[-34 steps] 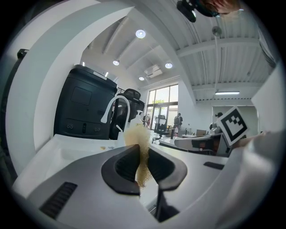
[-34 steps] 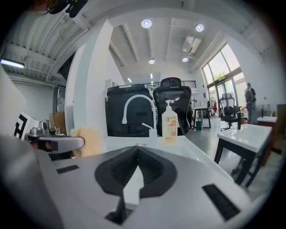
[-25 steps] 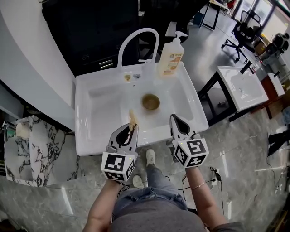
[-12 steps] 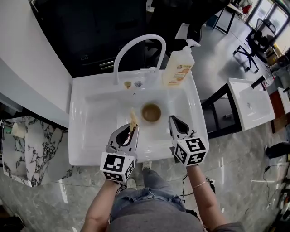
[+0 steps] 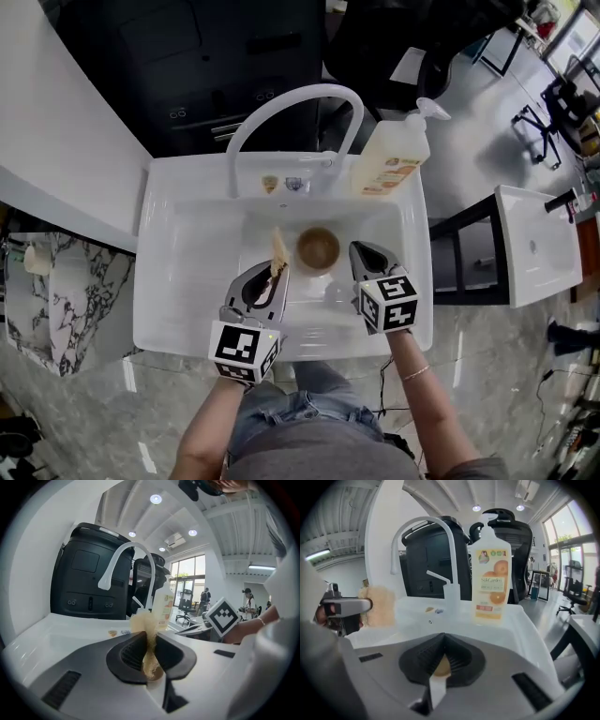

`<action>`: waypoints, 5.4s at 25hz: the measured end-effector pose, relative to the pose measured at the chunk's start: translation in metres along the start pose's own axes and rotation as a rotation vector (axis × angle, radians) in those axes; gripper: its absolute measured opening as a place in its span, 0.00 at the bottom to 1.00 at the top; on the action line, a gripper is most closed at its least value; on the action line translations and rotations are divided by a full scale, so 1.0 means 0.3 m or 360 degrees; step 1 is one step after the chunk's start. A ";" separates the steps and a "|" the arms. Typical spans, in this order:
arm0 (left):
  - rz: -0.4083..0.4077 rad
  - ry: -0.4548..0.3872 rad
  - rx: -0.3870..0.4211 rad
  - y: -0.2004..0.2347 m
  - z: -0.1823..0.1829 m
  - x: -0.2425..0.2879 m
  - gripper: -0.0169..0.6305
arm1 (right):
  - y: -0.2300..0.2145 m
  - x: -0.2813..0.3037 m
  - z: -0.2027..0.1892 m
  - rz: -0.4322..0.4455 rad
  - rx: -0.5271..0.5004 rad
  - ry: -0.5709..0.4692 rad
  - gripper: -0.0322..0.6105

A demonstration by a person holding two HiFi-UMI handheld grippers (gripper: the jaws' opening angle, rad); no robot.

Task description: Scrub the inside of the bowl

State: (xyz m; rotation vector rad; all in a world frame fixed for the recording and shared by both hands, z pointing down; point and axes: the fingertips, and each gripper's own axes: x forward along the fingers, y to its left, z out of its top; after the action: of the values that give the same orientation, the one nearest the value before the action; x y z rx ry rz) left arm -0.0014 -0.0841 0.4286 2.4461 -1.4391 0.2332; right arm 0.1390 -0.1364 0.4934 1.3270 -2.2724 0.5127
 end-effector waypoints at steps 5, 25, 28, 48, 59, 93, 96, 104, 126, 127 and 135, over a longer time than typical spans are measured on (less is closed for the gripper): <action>0.0045 0.0067 -0.0030 0.017 -0.038 0.067 0.10 | -0.028 0.124 -0.060 0.0073 -0.0013 0.0145 0.07; 0.0056 0.0218 -0.0082 0.050 -0.145 0.209 0.10 | -0.089 0.326 -0.266 0.0163 -0.0025 0.0532 0.07; 0.0033 0.0245 -0.0087 0.052 -0.163 0.217 0.10 | -0.087 0.343 -0.277 0.0181 0.0001 0.0559 0.09; 0.0001 0.0305 -0.0193 0.115 -0.230 0.244 0.10 | -0.109 0.436 -0.403 0.0147 0.0181 0.0809 0.18; 0.0002 0.0311 -0.0218 0.141 -0.239 0.234 0.10 | -0.090 0.437 -0.413 0.0167 0.0195 0.0838 0.11; -0.0225 0.0063 0.0092 -0.004 0.056 0.112 0.10 | -0.048 0.102 0.005 0.0103 0.0450 0.0318 0.08; -0.0261 0.0058 0.0139 -0.047 0.098 0.115 0.10 | -0.048 0.068 0.051 0.0049 0.0419 0.0228 0.08; -0.0280 0.0184 0.0231 -0.116 0.141 0.188 0.10 | -0.008 0.024 0.137 -0.0064 0.0379 0.0056 0.08; -0.0383 0.0467 -0.0068 -0.093 -0.011 0.268 0.10 | 0.158 0.026 0.143 0.0040 0.0280 0.0019 0.09; -0.0395 0.0470 -0.0097 -0.094 -0.011 0.273 0.10 | 0.159 0.027 0.142 0.0045 0.0262 0.0022 0.09; -0.0626 0.0430 -0.0368 -0.117 0.015 0.286 0.10 | 0.138 0.041 0.126 0.0097 0.0254 0.0059 0.08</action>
State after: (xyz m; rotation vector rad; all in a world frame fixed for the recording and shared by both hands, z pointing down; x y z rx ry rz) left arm 0.0711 -0.1404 0.4430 2.3372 -0.8068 0.2787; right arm 0.0896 -0.1457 0.4655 1.3139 -2.2874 0.7471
